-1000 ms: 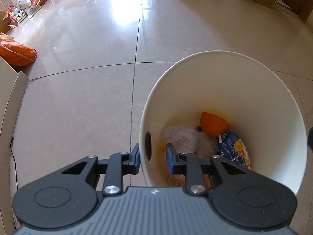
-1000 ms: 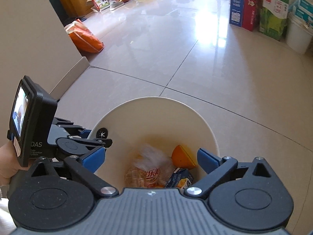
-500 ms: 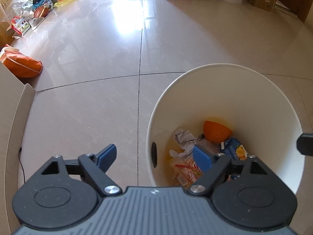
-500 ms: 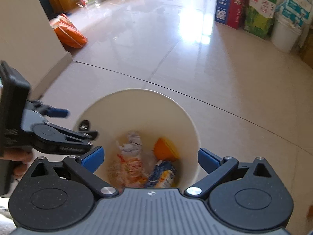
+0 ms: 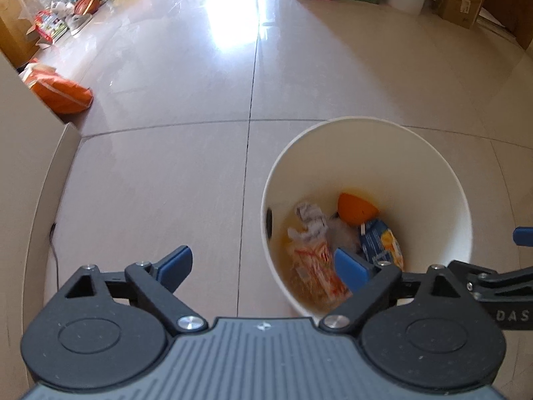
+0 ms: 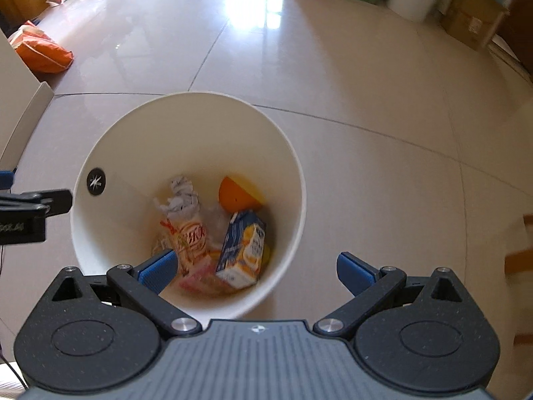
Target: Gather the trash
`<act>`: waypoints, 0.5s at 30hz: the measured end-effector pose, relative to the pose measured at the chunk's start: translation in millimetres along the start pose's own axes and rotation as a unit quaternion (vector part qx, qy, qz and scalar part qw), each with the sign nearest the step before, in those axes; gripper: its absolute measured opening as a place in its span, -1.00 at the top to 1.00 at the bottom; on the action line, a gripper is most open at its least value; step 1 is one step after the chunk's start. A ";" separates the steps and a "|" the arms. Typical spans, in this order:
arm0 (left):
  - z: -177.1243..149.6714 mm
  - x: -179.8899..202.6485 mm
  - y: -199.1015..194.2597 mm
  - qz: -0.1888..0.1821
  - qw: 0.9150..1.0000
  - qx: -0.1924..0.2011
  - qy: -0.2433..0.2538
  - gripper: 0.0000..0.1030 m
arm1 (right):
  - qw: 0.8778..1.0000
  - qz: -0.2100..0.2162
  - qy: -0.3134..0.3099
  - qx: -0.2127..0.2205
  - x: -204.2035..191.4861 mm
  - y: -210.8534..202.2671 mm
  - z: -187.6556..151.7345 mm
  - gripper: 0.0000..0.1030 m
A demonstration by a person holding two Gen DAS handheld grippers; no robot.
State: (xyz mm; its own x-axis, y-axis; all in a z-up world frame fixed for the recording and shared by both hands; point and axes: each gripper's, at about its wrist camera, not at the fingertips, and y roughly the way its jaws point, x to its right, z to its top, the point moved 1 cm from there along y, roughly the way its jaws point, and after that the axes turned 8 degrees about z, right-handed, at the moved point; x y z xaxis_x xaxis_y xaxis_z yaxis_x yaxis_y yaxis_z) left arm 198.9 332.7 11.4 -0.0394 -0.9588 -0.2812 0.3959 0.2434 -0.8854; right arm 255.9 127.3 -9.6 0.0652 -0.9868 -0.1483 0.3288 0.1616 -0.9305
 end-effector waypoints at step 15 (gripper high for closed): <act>-64.7 -8.6 -49.2 -0.008 0.997 -0.037 -0.072 -0.82 | 0.999 -0.006 0.039 0.003 -13.5 -46.2 -48.9 -1.00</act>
State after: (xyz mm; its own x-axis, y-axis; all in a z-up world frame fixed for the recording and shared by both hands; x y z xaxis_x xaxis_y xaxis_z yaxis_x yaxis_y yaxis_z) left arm 120.4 338.4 33.4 0.0887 -0.9725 -0.2153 0.3270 0.2326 -0.9160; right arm 193.7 132.6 18.9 -0.0114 -0.9866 -0.1626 0.3340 0.1495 -0.9306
